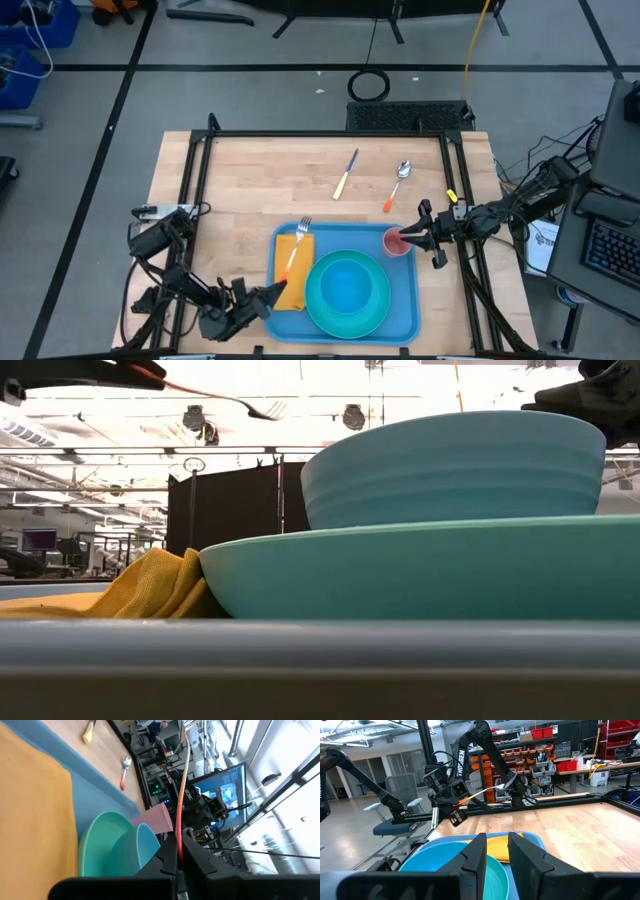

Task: Set up tray
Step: Put the orange fork on top of the orange napkin on the blue serving tray

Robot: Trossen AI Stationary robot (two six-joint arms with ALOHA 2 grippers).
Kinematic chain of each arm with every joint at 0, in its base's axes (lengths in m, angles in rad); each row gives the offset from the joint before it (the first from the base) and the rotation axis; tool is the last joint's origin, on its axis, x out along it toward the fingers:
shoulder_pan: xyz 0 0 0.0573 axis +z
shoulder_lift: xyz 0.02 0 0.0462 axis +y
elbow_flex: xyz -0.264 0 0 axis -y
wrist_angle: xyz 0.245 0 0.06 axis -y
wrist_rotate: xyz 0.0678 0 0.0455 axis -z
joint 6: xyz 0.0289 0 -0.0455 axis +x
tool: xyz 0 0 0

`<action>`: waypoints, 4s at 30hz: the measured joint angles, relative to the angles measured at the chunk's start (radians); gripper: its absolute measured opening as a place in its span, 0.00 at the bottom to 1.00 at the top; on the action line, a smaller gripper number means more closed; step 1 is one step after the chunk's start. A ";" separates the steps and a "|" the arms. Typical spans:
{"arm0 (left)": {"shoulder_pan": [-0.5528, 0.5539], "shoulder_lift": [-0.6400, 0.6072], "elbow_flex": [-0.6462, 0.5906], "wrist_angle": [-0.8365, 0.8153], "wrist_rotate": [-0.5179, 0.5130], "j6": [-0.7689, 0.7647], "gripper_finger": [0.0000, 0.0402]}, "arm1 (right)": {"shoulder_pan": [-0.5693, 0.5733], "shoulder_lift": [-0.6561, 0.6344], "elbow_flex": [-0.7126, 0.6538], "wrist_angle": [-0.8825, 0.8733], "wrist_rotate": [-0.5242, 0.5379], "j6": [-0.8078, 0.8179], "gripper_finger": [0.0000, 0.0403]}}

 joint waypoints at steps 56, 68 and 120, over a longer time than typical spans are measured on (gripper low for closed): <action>-0.017 -0.003 0.100 -0.922 0.006 -1.299 0.02 | 0.000 0.000 0.000 0.000 0.000 0.000 0.18; -0.035 0.000 0.099 -0.993 0.188 -1.728 0.02 | 0.000 0.000 0.000 0.000 0.000 0.000 0.18; -0.077 -0.278 0.100 -1.769 0.469 -2.063 0.02 | 0.000 0.000 0.000 0.000 0.000 0.000 0.18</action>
